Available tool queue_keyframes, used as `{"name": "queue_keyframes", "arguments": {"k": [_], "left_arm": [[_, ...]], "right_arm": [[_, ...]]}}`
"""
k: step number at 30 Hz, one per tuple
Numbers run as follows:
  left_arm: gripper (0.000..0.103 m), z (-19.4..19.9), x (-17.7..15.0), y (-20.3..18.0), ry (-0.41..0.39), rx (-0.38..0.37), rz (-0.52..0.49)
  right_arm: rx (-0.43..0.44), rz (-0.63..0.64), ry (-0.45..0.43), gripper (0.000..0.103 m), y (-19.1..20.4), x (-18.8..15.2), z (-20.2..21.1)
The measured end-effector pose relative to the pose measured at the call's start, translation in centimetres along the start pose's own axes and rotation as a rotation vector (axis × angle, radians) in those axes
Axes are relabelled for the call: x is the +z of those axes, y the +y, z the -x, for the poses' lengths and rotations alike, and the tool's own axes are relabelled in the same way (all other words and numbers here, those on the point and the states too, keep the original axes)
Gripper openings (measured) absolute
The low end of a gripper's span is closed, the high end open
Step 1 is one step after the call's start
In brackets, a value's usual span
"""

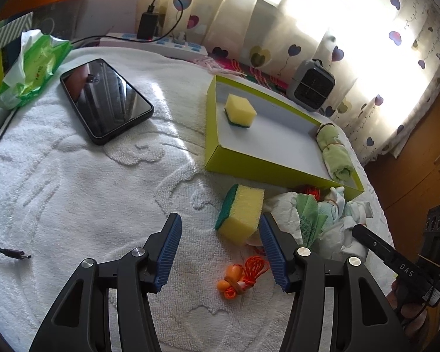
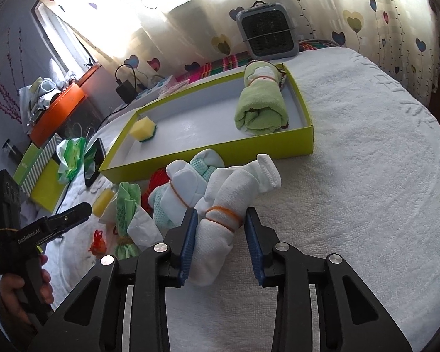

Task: Organize soft objects
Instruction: 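Grasp the white sock bundle with the right tool while the left tool grasps another yellow sponge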

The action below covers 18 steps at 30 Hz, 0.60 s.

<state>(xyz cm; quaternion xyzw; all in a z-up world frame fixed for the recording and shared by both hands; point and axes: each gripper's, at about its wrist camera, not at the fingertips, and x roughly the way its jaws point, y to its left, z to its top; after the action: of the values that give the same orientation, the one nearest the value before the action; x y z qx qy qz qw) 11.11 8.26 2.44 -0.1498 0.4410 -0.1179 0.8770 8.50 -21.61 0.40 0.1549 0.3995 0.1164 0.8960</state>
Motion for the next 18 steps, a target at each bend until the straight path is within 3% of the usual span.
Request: {"name": "queue_keyframes", "arguments": {"k": [18], "left_arm": [[0.054,-2.1,0.3,-2.3,0.036,0.054,-0.086]], "right_arm": [[-0.069,0.038,-0.067,0.034,-1.1,0.3,2.0]]}}
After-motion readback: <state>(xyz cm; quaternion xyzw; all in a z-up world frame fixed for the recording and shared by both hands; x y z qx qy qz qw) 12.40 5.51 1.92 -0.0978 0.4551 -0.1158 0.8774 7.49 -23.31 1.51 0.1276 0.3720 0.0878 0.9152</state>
